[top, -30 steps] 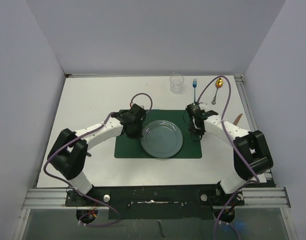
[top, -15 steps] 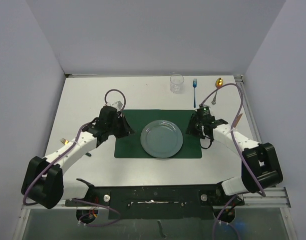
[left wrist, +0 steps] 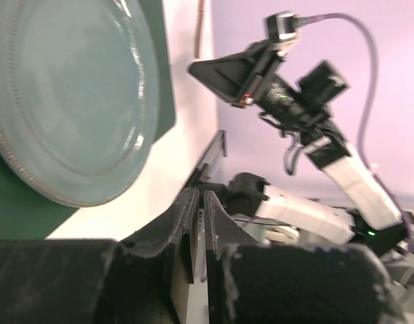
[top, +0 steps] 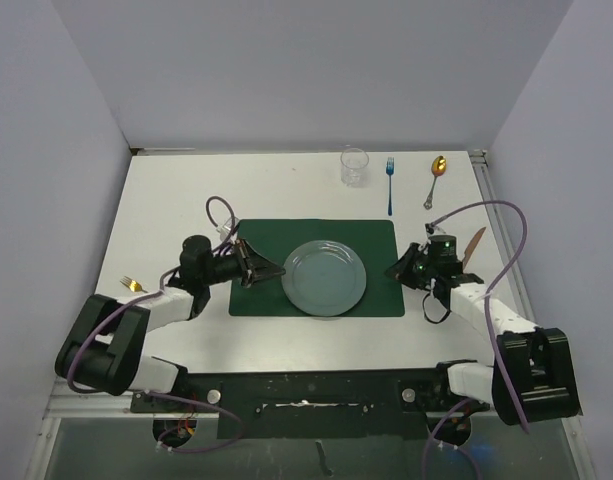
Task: Set the dinner table for one person
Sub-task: Adjust the napkin at the center of the board, then adjust the plate on the napkin.
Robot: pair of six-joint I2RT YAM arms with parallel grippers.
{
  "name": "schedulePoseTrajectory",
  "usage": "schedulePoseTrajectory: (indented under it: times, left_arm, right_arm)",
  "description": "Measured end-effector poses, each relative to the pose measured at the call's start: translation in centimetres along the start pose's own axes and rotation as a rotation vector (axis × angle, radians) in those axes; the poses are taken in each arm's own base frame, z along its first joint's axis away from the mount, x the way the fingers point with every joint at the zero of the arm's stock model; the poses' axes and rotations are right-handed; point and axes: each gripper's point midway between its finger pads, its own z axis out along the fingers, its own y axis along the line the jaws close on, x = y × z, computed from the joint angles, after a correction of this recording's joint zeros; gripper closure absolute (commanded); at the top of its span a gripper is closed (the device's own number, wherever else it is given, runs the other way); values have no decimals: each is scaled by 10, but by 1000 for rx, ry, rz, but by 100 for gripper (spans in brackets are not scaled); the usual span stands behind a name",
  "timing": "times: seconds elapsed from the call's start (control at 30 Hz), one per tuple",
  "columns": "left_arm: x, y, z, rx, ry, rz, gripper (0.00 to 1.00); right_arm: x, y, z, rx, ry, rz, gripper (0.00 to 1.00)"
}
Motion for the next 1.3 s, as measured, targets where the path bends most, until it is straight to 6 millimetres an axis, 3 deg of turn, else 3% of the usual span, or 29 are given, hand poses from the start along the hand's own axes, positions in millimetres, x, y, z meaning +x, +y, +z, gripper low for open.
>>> schedulePoseTrajectory:
  times: [0.07,0.17,0.33,0.53,0.83,1.07,1.2,1.3]
  left_arm:
    - [1,-7,-2,80,11,-53,93]
    - [-1,-20,-5,176,27,-92,90]
    - [-2,-35,-14,307,52,-105,77]
    - [3,-9,-16,284,72,-225,67]
    - [4,20,-16,223,43,-190,64]
    - [3,58,-5,3,65,-319,64]
    - [-20,76,-1,-135,-14,-116,64]
    - [-26,83,-3,-179,-29,-39,64]
  right_arm:
    - [6,-7,0,-30,4,39,100]
    - [15,-10,1,-96,16,97,92]
    - [24,0,7,-264,41,183,85]
    - [36,9,15,-406,99,274,80]
    - [24,29,18,-557,91,299,79]
    - [23,32,18,-586,94,304,78]
    - [21,32,20,-577,96,291,78]
    - [17,32,21,-565,90,267,78]
